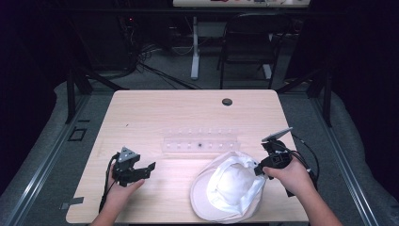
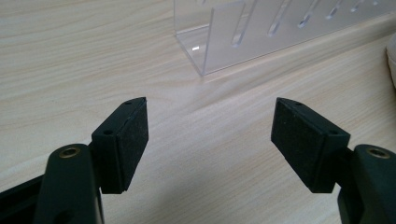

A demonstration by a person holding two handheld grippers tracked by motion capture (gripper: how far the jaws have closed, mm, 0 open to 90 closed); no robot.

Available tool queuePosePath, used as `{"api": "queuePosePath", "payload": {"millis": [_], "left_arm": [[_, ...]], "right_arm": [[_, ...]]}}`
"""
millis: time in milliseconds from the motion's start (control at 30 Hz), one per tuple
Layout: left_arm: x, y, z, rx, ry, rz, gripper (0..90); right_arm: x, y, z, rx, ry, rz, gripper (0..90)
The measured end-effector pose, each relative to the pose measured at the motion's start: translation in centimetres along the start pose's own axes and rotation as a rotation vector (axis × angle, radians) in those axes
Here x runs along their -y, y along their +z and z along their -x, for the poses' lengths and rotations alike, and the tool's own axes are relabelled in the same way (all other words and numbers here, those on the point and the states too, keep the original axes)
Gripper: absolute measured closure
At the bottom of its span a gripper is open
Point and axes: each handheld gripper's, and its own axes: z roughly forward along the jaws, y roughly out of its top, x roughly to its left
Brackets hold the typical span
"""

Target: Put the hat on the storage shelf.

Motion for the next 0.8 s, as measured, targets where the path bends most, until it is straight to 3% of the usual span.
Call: {"api": "queuePosePath", "payload": {"millis": [100,200,233,400,533,567,667,800], "left_arm": [[0.0,0.0,-0.1,-0.002,0.0,0.0,27.7],[0.0,0.0,-0.1,-0.002,-0.006,0.001,27.7],[0.0,0.0,-0.1,-0.002,-0.002,-0.004,27.7],[0.0,0.1,0.1,0.0,0.0,-0.007,27.7],[0.0,0.1,0.2,0.001,0.009,-0.006,27.7],[0.0,0.1,0.2,0.0,0.008,-0.006,27.7],[0.1,0.1,0.2,0.001,0.003,-0.004,27.7],[0.0,0.1,0.2,0.003,0.006,-0.004,27.7]], "right_arm": [[-0.3,-0.4,0.3,-0.055,0.016,-0.025,79.4],[-0.4,-0.8,0.4,-0.053,0.0,-0.041,79.4],[-0.4,-0.8,0.2,-0.061,0.016,-0.018,79.4],[-0.5,-1.2,0.2,-0.103,0.014,-0.041,79.7],[-0.4,-1.4,0.2,-0.174,0.057,-0.03,80.0],[-0.5,-1.7,0.3,-0.197,0.043,-0.036,80.2],[-0.5,-1.9,0.1,-0.229,0.065,0.001,80.5],[-0.6,-2.0,-0.1,-0.269,0.079,-0.01,80.7]]}}
